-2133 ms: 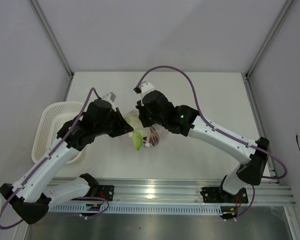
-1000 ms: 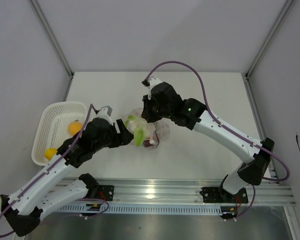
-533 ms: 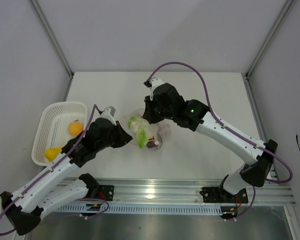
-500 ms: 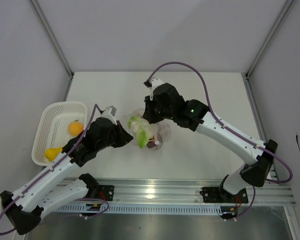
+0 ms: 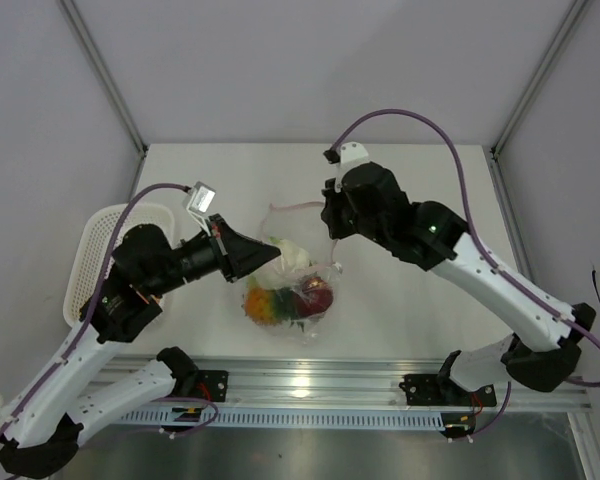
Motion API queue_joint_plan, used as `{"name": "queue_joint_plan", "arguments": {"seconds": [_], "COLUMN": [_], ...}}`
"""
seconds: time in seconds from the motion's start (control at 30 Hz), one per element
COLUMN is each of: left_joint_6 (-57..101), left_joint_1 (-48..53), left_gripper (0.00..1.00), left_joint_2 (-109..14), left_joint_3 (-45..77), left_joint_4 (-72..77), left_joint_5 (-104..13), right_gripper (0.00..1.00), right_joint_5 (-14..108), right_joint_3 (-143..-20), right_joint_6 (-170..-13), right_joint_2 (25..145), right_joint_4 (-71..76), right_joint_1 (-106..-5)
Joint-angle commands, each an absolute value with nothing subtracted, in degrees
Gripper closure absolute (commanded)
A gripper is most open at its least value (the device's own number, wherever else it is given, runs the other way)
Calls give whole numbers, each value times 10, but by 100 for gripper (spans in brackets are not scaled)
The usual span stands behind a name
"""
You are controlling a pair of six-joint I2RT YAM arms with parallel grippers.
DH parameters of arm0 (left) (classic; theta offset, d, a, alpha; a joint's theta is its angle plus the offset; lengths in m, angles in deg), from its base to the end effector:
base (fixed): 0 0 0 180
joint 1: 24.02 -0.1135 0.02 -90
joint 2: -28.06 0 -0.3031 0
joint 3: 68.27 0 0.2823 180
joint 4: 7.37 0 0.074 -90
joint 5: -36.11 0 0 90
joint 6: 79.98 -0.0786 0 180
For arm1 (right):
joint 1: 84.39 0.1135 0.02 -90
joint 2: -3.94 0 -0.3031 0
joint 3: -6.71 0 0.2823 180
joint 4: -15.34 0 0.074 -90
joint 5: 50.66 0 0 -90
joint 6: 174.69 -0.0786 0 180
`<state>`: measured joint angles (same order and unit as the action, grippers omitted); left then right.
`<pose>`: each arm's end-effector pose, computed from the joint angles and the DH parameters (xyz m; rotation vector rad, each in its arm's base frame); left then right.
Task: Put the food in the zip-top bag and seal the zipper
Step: Place the fake vegetable in the zipper food storage bag, then adjust the zipper food storage bag at the center of the board.
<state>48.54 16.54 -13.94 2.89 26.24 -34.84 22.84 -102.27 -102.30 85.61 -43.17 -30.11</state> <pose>0.1270 -0.1425 0.4424 0.3112 1.7934 -1.2922 0.2252 0.2749 0.4655 -0.5015 2.0629 0.4515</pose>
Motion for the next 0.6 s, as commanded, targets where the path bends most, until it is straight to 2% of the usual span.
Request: {"name": "queue_joint_plan", "arguments": {"seconds": [0.0,0.17,0.27,0.57], "left_joint_6": [495,519,512,495], "left_joint_1": [169,162,155,155], "left_gripper": [99,99,99,99], "left_joint_2": [-154,-217,-252,-219], "left_joint_3": [21,-47,-56,69], "left_joint_4": [240,260,269,219], "left_joint_5": [-324,-343,-335,-254], "right_gripper": [100,100,100,100], "right_joint_5": [214,257,267,220], "right_joint_3": [-1028,-912,-883,-981], "right_joint_6": [-1015,-1036,-1041,-1021], "right_joint_2": [796,829,843,806], "right_joint_4": [-405,-367,-342,-412], "right_joint_1": [-306,-333,-334,-331]}}
